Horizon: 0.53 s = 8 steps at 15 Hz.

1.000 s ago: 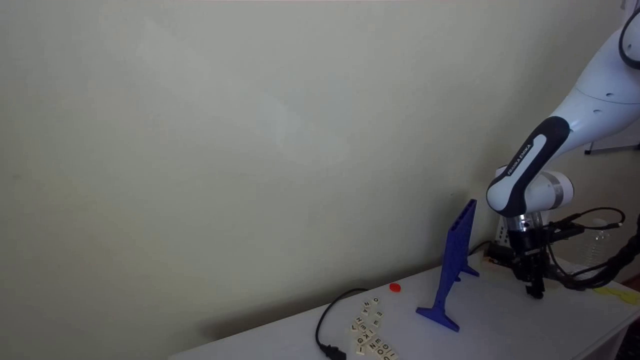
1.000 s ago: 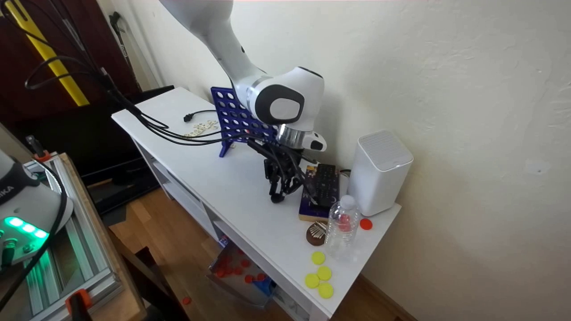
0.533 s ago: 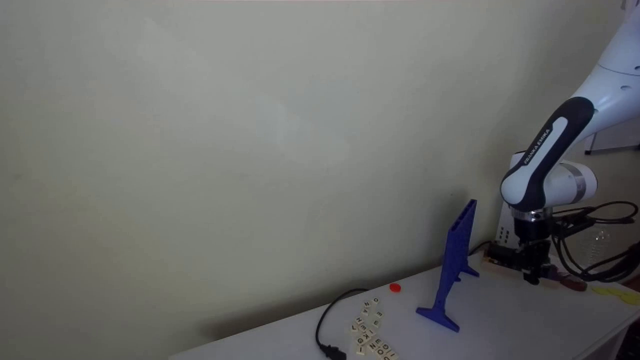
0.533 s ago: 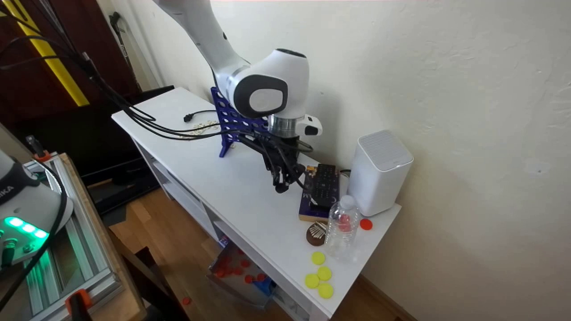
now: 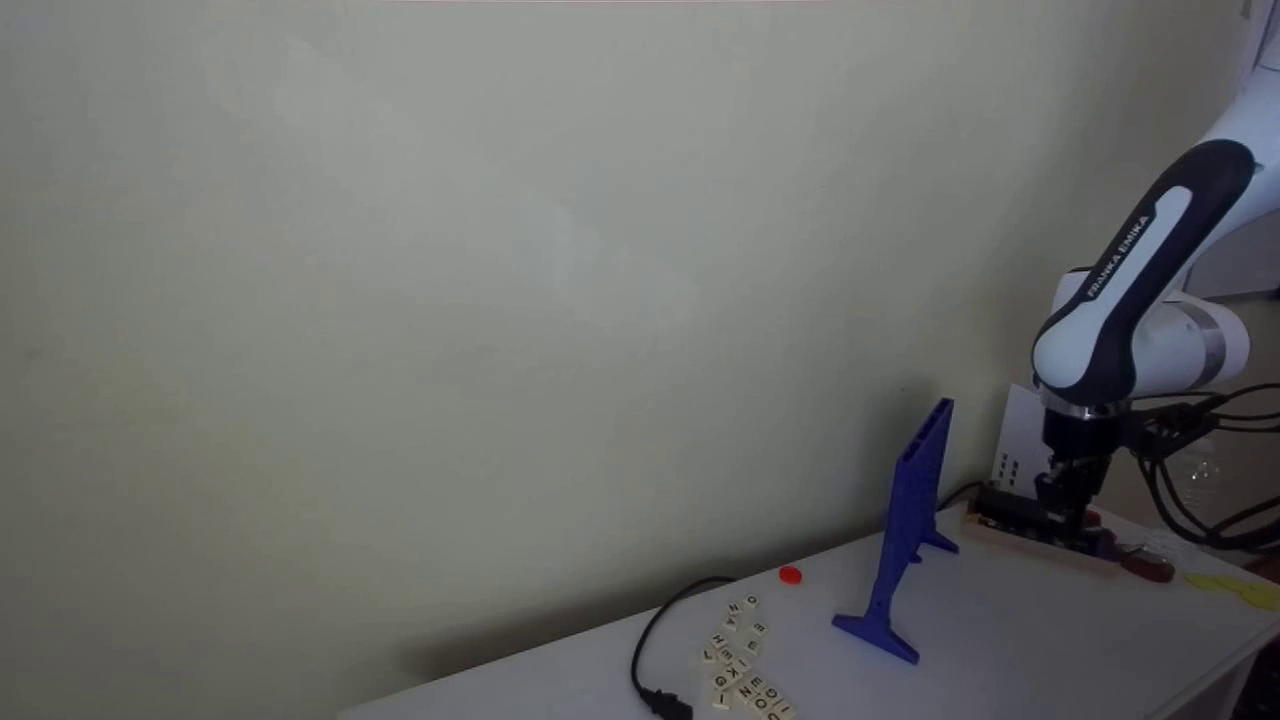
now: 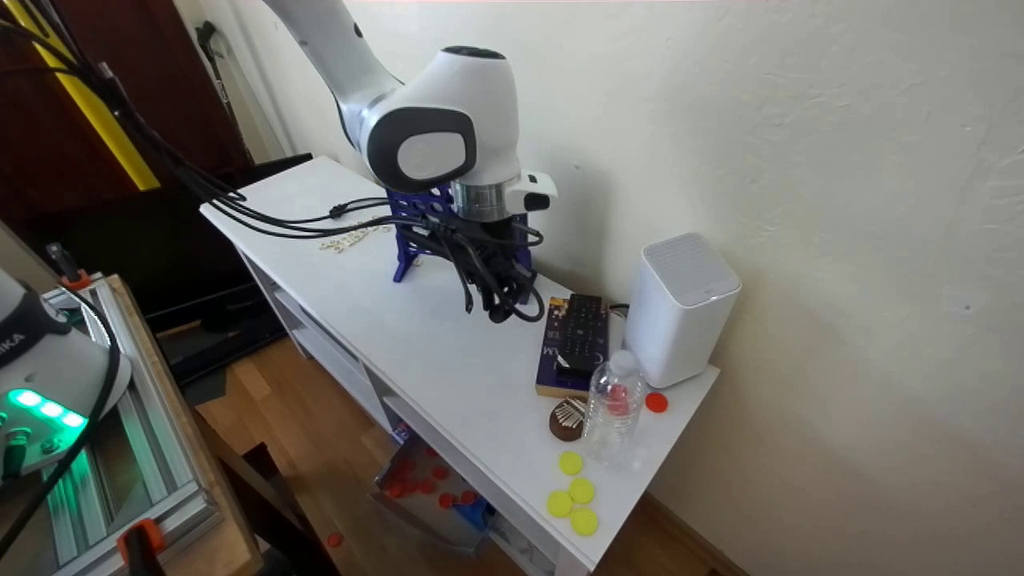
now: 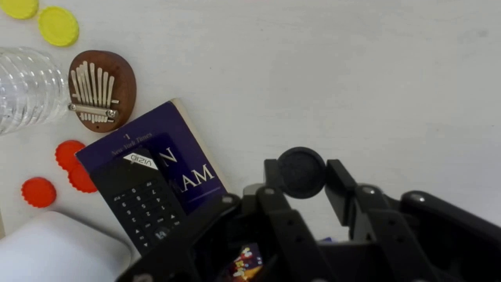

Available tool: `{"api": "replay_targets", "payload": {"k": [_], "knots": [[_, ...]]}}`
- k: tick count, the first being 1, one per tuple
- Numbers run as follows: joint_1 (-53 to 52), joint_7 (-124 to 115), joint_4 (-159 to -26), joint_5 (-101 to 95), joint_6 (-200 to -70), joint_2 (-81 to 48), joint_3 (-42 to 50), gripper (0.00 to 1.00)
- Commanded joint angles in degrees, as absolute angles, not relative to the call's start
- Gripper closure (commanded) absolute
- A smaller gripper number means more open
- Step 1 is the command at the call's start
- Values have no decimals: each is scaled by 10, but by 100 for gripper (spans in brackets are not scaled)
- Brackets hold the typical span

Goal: Pick up the dark blue circle and put it in the blue object

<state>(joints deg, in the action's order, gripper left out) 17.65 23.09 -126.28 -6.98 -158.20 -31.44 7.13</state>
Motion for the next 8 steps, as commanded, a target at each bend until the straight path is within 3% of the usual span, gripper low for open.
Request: {"api": "replay_targets", "payload": {"k": [1, 8], "knots": [[192, 247, -1332, -73, -1622, -245, 60, 91], [209, 285, -1383, -67, -1683, -171, 39, 91]]}}
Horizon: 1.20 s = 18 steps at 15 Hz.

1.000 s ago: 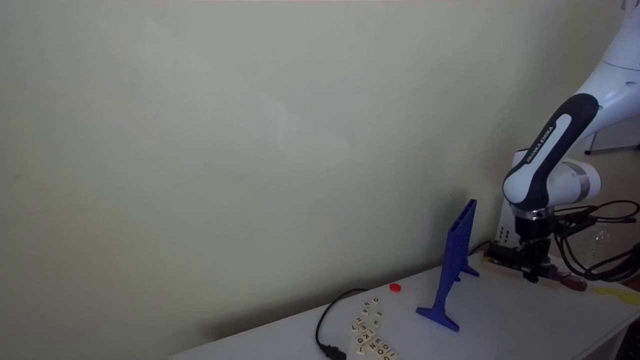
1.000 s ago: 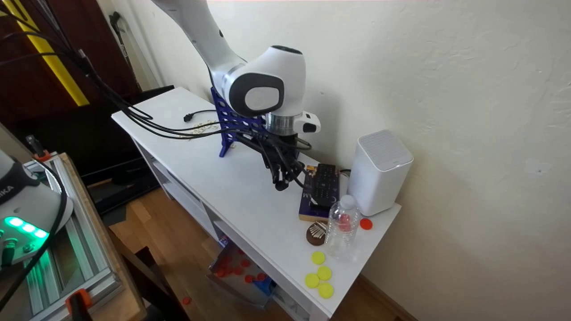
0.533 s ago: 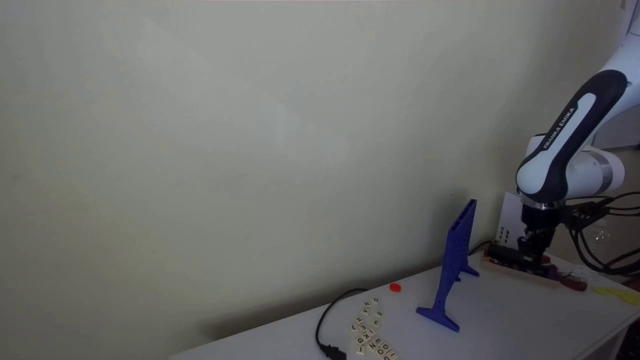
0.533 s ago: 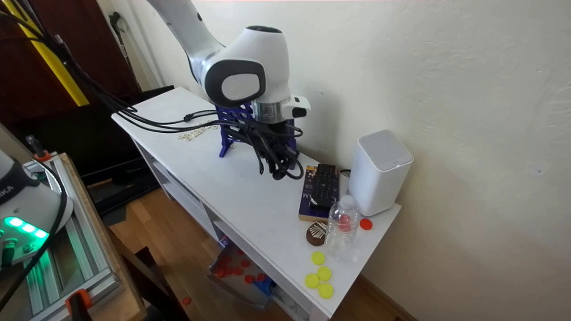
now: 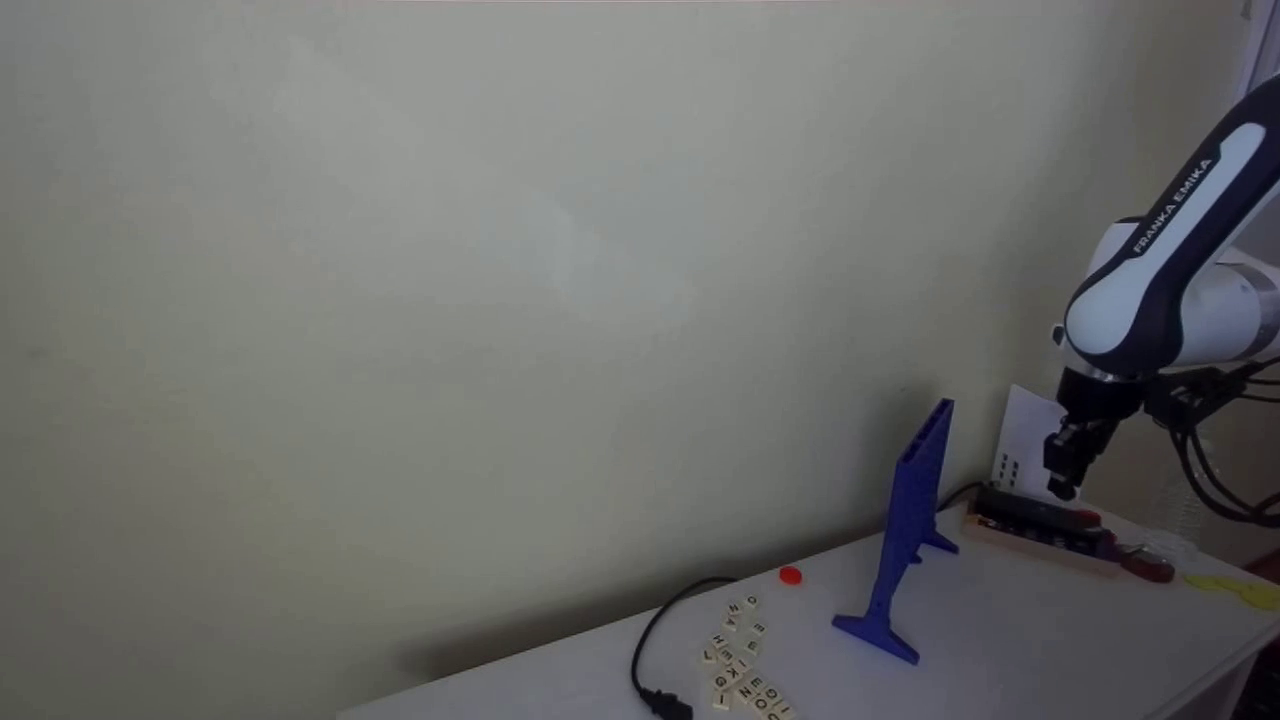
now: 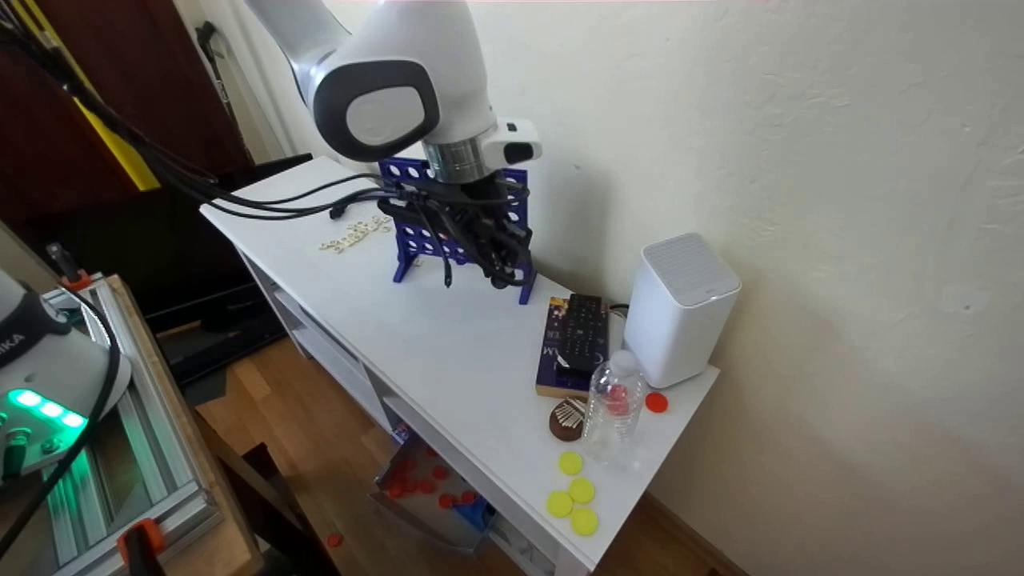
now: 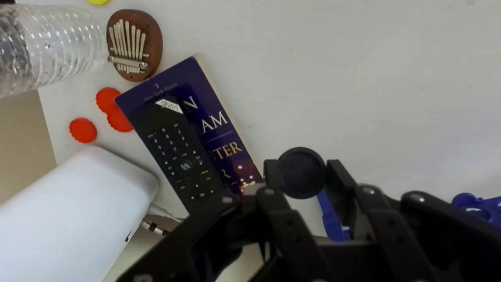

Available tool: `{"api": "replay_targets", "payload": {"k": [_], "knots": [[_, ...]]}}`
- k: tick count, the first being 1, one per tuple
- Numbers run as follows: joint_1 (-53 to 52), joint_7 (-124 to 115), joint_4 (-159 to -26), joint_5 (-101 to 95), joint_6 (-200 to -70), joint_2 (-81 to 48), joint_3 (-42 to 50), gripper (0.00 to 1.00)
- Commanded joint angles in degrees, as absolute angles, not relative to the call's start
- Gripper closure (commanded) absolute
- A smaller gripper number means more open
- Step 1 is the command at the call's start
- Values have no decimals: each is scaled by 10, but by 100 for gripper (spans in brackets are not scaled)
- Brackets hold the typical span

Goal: Pick up the dark blue circle and put it in the blue object

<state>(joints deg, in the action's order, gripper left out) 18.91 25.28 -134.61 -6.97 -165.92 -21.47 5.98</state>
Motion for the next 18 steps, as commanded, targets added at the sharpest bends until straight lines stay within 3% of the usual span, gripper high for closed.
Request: {"api": "replay_targets", "payload": {"k": [1, 9, 18], "knots": [[213, 298, -1387, -66, -1689, -163, 33, 91], [265, 424, -1396, -21, -1722, -135, -40, 91], [423, 583, -1389, 97, -1745, -137, -231, 91]]}}
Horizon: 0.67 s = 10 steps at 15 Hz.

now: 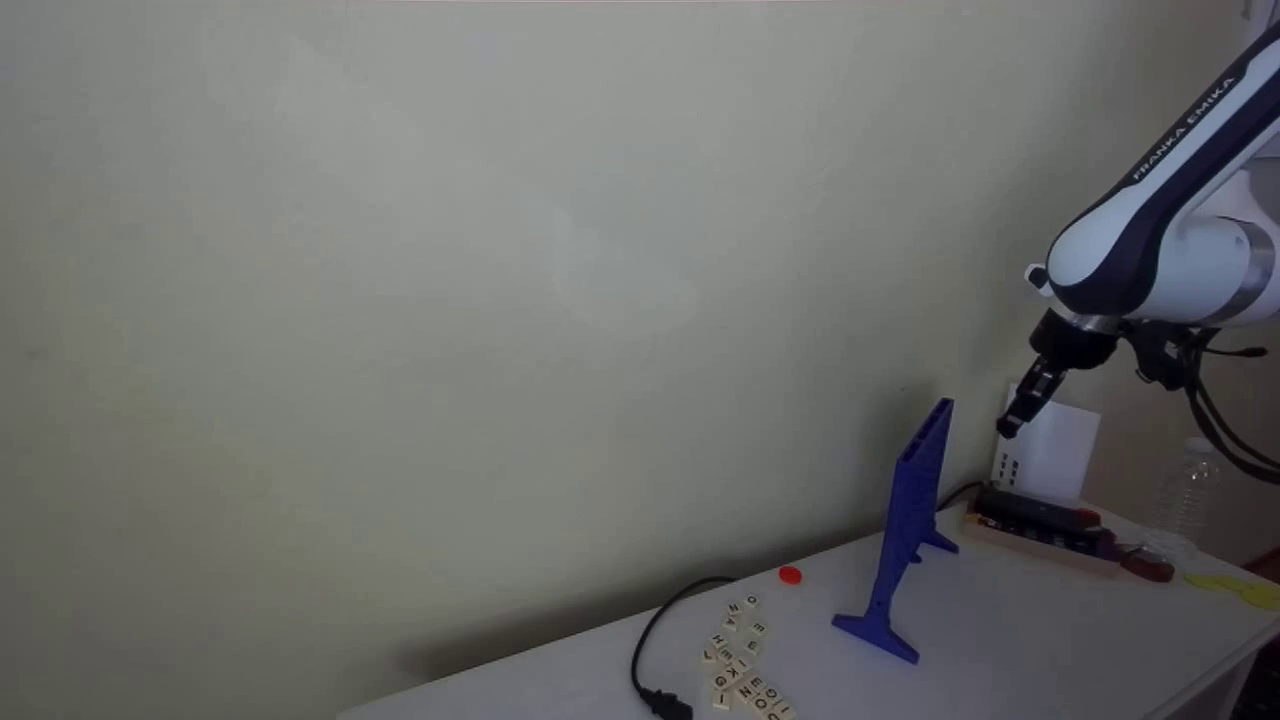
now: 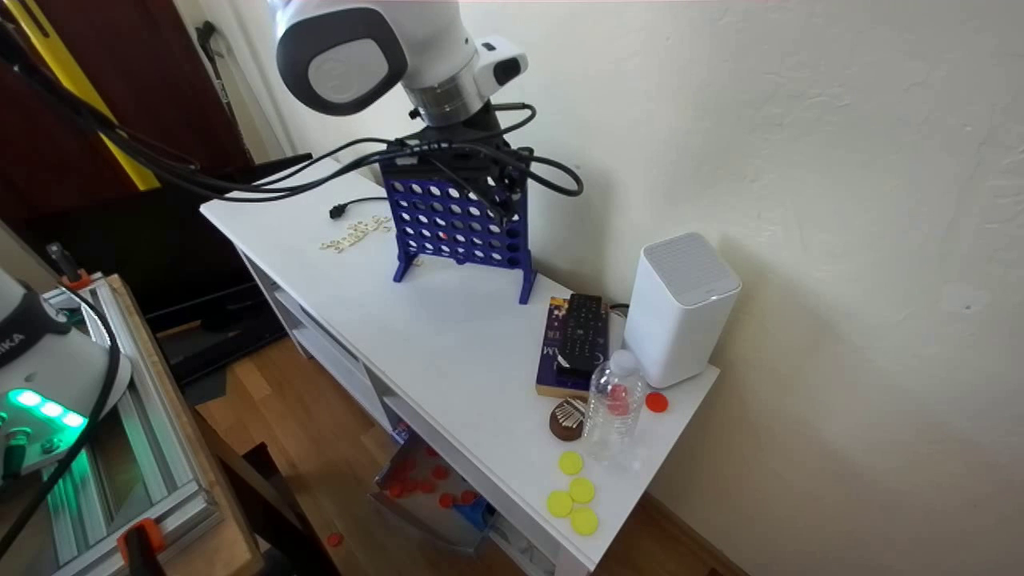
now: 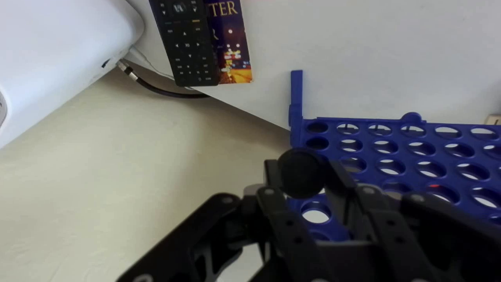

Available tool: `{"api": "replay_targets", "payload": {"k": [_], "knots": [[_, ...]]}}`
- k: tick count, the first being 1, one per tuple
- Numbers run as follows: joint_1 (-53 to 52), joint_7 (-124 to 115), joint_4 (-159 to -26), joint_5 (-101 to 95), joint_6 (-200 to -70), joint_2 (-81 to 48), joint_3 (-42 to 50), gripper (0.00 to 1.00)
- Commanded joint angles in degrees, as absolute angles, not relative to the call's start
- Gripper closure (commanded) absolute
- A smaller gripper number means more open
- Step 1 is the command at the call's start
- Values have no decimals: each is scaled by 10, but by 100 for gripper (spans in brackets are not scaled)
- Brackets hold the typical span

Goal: Pick up the dark blue circle and put it in the blue object

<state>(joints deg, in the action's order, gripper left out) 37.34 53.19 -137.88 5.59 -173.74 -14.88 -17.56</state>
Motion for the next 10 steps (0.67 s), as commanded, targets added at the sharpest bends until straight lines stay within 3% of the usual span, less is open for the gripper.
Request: {"api": "replay_targets", "payload": {"k": [1, 3, 4, 9, 10], "knots": [[441, 597, -1387, 109, -1744, -138, -252, 91], [459, 595, -1386, 121, -1726, -133, -270, 91], [438, 576, -1378, 95, -1737, -148, -248, 66], [450, 577, -1378, 100, -1737, -148, -260, 66], [450, 577, -1378, 100, -1737, -148, -260, 91]]}}
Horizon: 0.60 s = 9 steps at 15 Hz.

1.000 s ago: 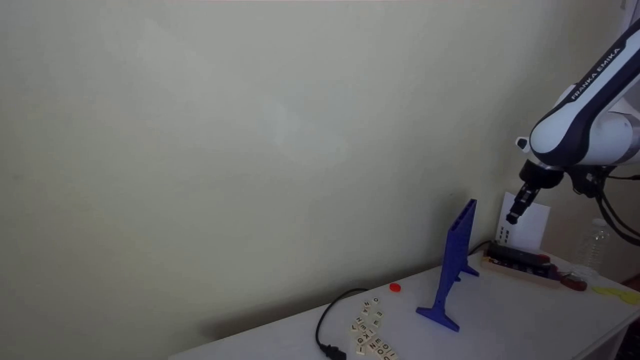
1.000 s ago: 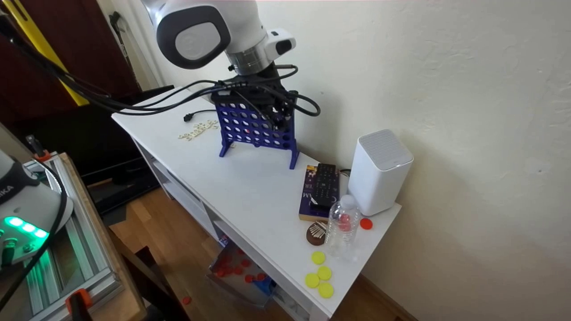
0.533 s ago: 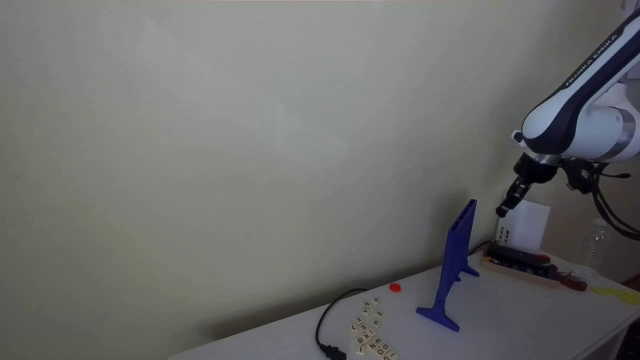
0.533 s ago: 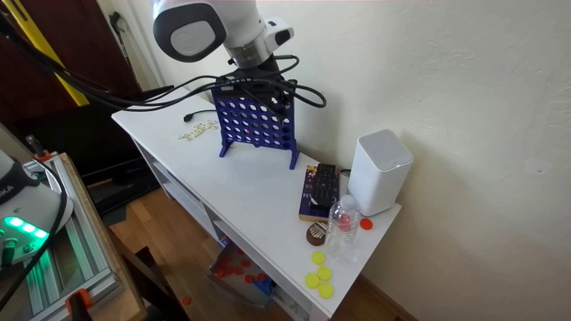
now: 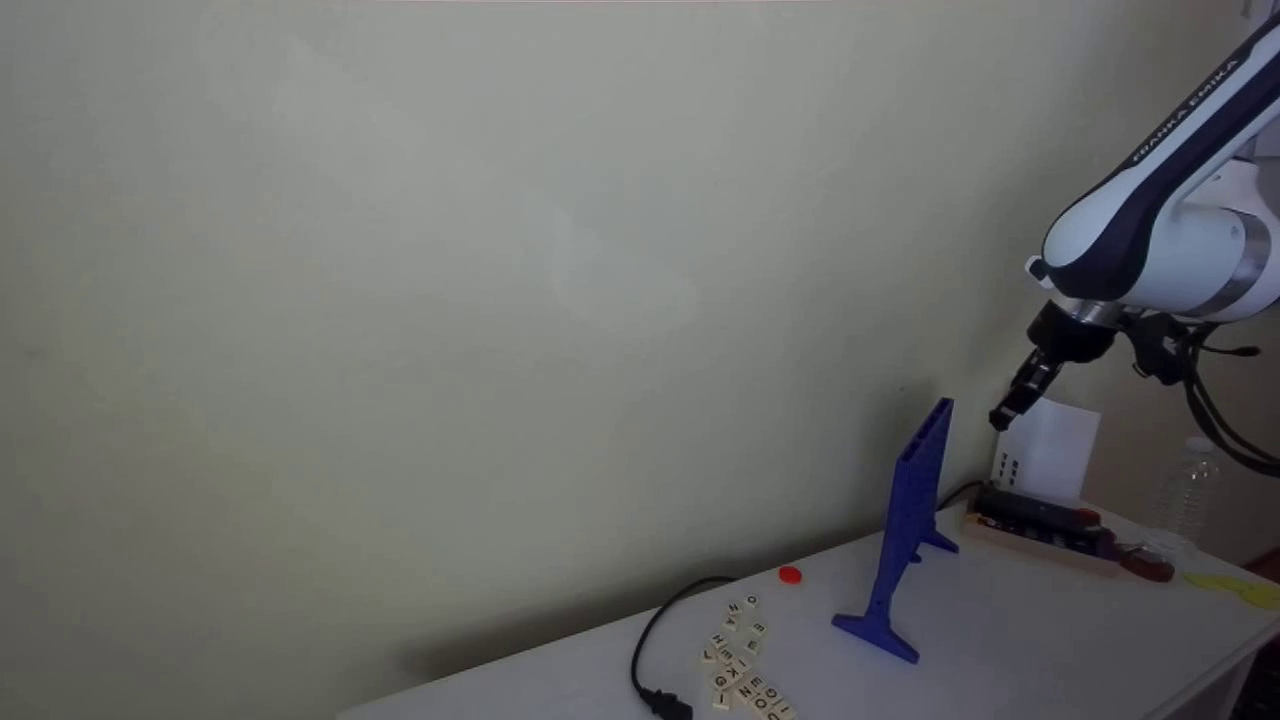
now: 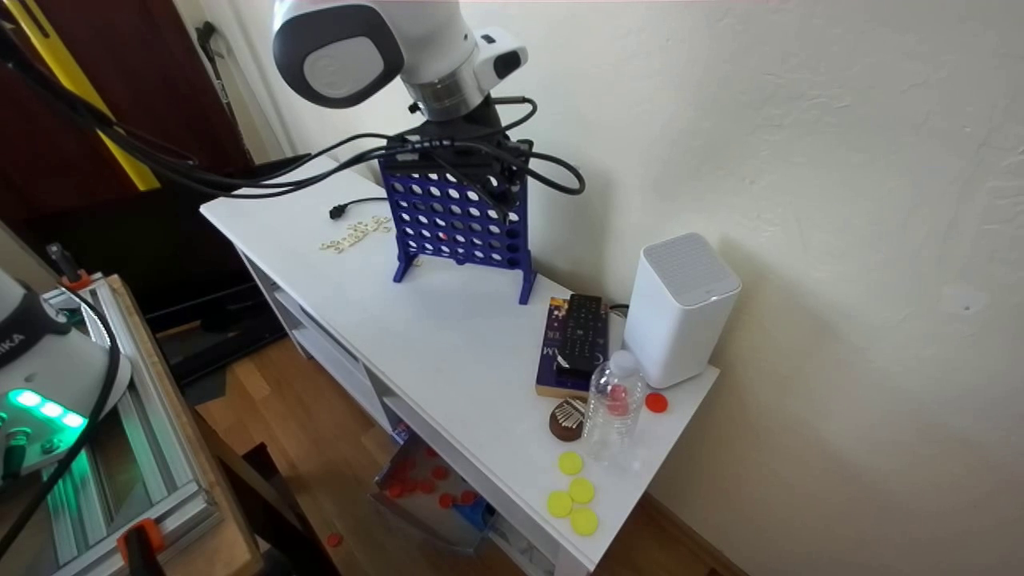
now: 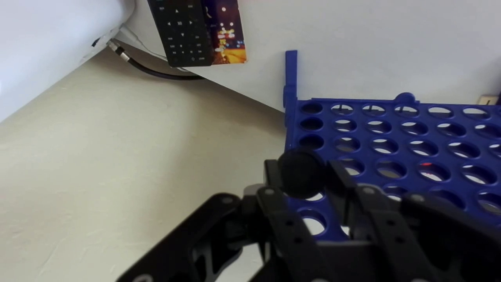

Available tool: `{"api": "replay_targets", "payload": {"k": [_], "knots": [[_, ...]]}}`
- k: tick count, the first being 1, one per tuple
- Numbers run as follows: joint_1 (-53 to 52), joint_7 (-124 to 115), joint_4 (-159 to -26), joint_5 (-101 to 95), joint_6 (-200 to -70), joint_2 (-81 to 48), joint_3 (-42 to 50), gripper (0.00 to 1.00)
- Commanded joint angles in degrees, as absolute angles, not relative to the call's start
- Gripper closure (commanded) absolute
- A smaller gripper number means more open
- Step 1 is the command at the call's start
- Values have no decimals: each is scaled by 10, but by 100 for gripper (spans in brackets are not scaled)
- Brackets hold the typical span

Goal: Pick up the dark blue circle and put it in the blue object

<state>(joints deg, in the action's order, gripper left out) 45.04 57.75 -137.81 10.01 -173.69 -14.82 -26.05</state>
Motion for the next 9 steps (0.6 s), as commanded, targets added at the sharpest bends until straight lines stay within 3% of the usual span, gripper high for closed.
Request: {"api": "replay_targets", "payload": {"k": [1, 9], "knots": [[465, 590, -1378, 117, -1746, -152, -281, 91], [579, 642, -1373, 178, -1769, -175, -418, 91]]}}
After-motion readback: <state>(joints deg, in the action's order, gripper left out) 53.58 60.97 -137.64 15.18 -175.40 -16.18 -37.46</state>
